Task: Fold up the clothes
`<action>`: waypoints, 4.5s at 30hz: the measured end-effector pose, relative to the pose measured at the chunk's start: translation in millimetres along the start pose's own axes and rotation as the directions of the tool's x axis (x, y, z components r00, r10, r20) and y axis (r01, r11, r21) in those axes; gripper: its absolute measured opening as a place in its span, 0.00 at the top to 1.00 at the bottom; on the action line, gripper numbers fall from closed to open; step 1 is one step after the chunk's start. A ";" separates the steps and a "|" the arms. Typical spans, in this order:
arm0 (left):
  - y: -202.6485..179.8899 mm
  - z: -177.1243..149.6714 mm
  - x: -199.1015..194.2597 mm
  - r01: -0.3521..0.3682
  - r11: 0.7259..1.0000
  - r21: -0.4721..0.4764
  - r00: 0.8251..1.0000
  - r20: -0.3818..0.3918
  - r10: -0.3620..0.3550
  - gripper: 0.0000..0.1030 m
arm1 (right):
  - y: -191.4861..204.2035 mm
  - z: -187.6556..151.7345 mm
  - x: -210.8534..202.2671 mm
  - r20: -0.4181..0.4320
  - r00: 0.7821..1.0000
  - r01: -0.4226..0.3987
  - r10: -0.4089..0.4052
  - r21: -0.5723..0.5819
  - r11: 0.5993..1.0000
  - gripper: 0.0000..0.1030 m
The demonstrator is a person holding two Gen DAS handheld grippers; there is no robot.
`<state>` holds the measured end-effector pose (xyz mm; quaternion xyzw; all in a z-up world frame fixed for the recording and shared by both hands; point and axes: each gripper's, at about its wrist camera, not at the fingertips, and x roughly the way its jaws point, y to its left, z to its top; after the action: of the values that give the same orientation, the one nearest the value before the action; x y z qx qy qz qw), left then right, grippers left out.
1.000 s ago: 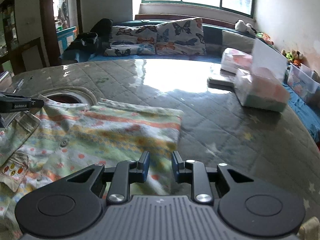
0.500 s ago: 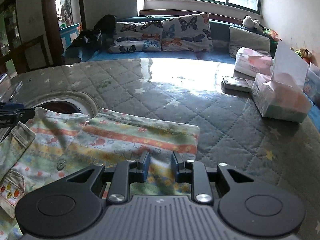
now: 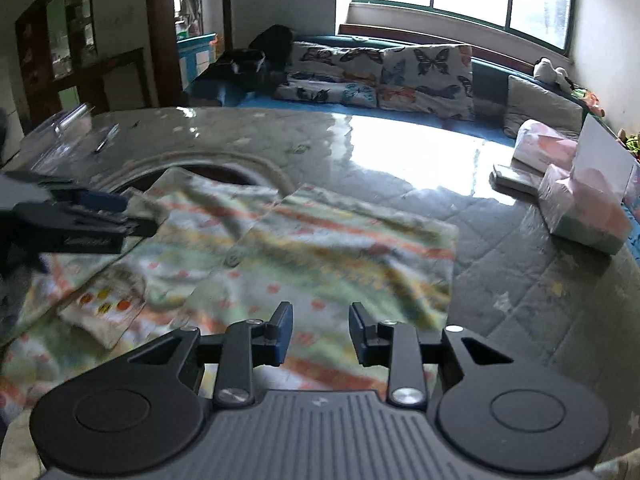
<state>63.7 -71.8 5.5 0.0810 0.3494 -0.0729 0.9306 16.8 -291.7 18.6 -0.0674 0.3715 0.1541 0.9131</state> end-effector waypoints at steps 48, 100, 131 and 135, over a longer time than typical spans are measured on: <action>158.4 -94.2 -164.2 -0.238 0.861 -0.450 0.943 0.104 0.315 0.96 | 11.3 -25.7 -9.2 -0.033 0.999 0.031 -0.030 0.012 0.999 0.59; 107.7 -111.8 -105.9 -0.202 0.946 -0.253 0.978 -0.005 0.207 0.77 | 52.7 -59.4 -54.2 -0.053 0.998 -0.044 0.038 -0.115 0.992 0.52; -30.7 -96.1 -172.2 0.328 0.941 0.080 0.941 0.058 -0.333 0.62 | 111.2 -84.4 -98.0 -0.080 0.966 -0.258 0.245 -0.286 0.923 0.83; -48.4 -105.3 -175.0 0.361 0.921 0.146 0.929 0.034 -0.370 0.62 | 99.8 -85.0 -98.2 -0.073 0.970 -0.243 0.232 -0.255 0.936 0.83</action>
<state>-143.3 -84.0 38.4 0.0759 0.3242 -0.2715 0.9030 -138.6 -240.4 25.7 -0.1455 0.3722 0.3094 0.8629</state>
